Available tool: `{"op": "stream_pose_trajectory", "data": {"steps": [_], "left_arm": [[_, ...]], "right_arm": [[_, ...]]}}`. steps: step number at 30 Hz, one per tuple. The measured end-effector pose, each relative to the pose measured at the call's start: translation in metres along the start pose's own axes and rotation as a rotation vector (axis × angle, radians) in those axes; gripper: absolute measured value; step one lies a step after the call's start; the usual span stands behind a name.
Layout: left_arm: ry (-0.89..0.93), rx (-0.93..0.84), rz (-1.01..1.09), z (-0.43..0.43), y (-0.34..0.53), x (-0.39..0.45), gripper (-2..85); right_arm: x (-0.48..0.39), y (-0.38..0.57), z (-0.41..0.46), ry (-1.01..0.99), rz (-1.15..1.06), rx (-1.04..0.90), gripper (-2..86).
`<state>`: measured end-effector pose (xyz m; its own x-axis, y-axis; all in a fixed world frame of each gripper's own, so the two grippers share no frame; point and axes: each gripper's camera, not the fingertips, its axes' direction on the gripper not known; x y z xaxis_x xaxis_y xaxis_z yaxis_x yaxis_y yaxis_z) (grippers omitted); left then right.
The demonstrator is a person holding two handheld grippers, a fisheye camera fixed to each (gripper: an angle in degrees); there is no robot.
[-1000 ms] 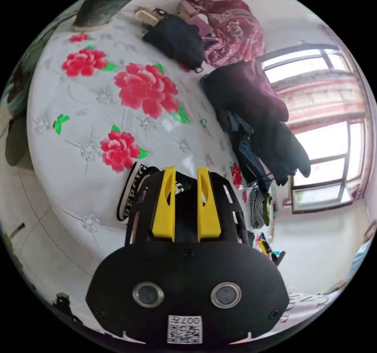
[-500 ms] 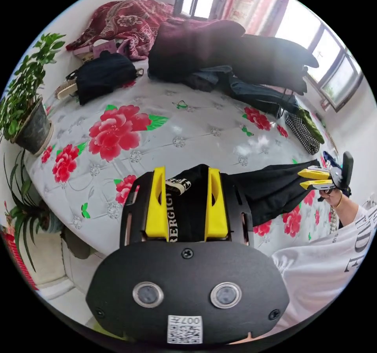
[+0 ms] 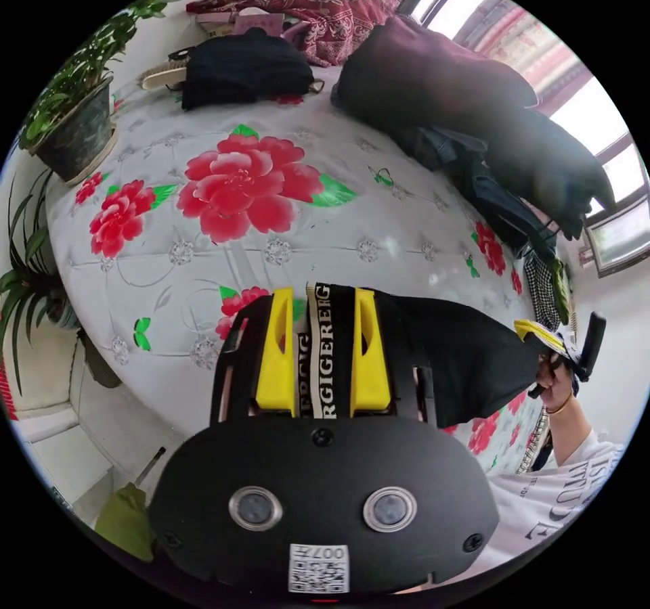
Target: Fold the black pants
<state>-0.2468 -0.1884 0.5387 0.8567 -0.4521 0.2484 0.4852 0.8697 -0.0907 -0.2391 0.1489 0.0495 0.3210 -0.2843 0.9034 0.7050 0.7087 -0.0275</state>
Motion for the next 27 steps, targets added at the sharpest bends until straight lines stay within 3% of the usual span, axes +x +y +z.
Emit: {"op": "stream_pose_trajectory", "data": {"steps": [7,12,14,16,23,27], "left_arm": [[0.009,0.021,0.103,-0.053,0.072,0.001,11.2],[0.036,-0.094,0.185,-0.023,0.079,0.012,10.3],[-0.041,-0.136,0.234,-0.003,0.078,0.018,7.6],[-0.076,-0.106,0.262,-0.006,0.077,0.019,0.5],[-0.065,0.025,0.384,-0.069,0.103,0.001,-0.8],[-0.102,-0.019,0.409,-0.069,0.127,-0.015,-0.4]], "right_arm": [[0.002,0.153,0.016,-0.32,0.212,-0.094,4.9],[-0.005,0.172,0.058,-0.323,0.226,-0.127,3.4],[-0.004,0.159,0.08,-0.323,0.205,-0.156,2.5],[-0.005,0.154,0.089,-0.313,0.196,-0.175,1.8],[-0.012,0.207,0.036,-0.331,0.147,-0.052,0.1],[-0.005,0.238,0.058,-0.334,0.184,-0.131,0.0]]}}
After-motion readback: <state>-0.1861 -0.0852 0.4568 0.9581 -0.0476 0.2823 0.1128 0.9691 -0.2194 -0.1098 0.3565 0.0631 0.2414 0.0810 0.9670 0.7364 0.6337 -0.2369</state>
